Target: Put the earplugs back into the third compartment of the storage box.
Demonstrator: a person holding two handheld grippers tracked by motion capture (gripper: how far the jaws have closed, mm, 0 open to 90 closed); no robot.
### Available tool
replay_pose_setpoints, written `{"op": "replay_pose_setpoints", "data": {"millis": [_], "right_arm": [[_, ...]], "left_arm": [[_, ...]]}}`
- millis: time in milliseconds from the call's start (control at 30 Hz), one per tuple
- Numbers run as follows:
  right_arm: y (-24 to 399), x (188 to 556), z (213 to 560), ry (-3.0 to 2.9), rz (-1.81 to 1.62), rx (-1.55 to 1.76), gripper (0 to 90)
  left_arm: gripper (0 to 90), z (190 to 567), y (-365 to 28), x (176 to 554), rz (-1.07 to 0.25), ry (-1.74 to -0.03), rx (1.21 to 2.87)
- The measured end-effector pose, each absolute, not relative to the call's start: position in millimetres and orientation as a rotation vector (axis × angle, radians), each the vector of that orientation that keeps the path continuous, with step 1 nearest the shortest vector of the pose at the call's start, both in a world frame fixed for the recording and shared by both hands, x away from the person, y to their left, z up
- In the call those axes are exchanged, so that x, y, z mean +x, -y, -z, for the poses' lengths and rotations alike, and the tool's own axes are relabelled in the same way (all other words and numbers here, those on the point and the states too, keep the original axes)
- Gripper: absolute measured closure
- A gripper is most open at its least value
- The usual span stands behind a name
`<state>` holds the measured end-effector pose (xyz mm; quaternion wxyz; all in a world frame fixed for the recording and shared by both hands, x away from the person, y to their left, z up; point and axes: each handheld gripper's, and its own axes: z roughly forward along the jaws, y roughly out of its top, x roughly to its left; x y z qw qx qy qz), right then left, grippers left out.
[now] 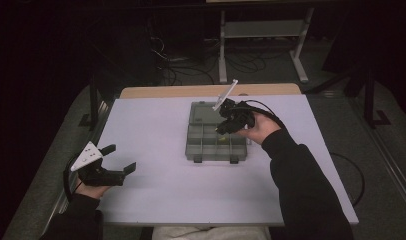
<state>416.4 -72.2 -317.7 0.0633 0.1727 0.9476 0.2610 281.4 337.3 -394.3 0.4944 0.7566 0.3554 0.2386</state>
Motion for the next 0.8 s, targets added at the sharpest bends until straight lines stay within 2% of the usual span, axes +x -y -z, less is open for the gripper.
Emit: {"op": "replay_pose_setpoints", "data": {"millis": [600,800], "right_arm": [[82,460,348,-2.834,-0.775,0.768,79.6],[84,463,365,-2.838,-0.74,0.779,79.5]], "left_arm": [[0.0,393,-339,281,-0.577,-0.858,1.827],[0.0,394,-338,281,-0.577,-0.858,1.829]]}}
